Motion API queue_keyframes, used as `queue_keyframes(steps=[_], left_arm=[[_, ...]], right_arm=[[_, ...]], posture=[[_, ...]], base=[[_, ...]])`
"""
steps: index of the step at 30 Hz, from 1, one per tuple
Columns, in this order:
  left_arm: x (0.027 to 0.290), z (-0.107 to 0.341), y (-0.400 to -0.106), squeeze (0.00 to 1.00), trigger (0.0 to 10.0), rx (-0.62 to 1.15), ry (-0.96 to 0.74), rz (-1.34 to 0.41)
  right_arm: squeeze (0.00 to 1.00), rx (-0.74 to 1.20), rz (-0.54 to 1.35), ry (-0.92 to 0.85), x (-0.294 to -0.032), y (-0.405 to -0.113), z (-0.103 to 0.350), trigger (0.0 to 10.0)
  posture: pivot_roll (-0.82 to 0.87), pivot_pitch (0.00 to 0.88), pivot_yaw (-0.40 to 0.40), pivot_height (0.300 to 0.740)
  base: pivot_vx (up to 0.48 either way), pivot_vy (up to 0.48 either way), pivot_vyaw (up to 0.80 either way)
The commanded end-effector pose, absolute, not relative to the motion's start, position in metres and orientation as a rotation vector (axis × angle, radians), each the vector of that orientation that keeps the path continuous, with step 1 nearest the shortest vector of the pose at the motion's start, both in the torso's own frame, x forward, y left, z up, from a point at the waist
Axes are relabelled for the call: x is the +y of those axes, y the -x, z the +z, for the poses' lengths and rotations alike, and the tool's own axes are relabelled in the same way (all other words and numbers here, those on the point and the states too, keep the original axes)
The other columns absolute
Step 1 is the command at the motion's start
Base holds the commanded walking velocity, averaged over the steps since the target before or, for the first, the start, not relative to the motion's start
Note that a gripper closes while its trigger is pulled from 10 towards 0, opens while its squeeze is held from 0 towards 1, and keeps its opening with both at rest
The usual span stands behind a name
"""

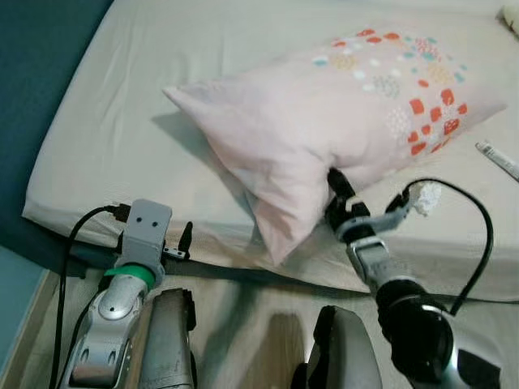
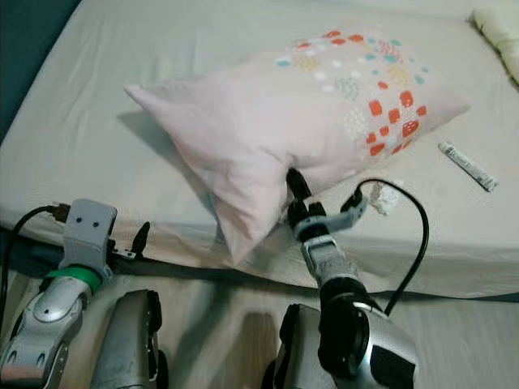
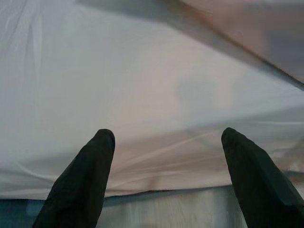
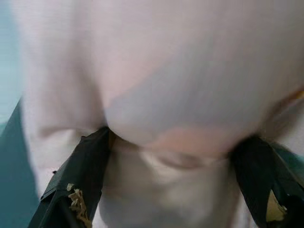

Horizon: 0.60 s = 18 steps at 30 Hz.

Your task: Clean up the room

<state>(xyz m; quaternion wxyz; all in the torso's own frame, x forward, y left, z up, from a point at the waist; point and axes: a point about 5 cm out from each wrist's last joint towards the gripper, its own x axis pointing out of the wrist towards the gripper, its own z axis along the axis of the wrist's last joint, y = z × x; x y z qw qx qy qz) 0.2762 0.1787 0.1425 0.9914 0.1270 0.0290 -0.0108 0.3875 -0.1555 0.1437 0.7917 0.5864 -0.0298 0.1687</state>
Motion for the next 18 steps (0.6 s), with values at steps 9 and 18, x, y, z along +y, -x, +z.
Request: queue_keyframes(steps=[9, 18], left_arm=[[0.178, 0.140, -0.276, 1.00, 10.0, 0.079, -0.267, -0.017], [0.176, 0.141, -0.282, 1.00, 10.0, 0.071, -0.262, -0.018]], right_arm=[[0.00, -0.173, 0.505, -1.202, -0.146, -0.396, 0.175, 0.0], [0.00, -0.220, 0.365, -1.199, -0.167, -0.397, 0.173, 0.0]], posture=[[0.35, 0.259, -0.028, 0.530], [0.33, 0.232, -0.035, 0.530]], base=[[0.000, 0.000, 0.00], [0.000, 0.000, 0.00]])
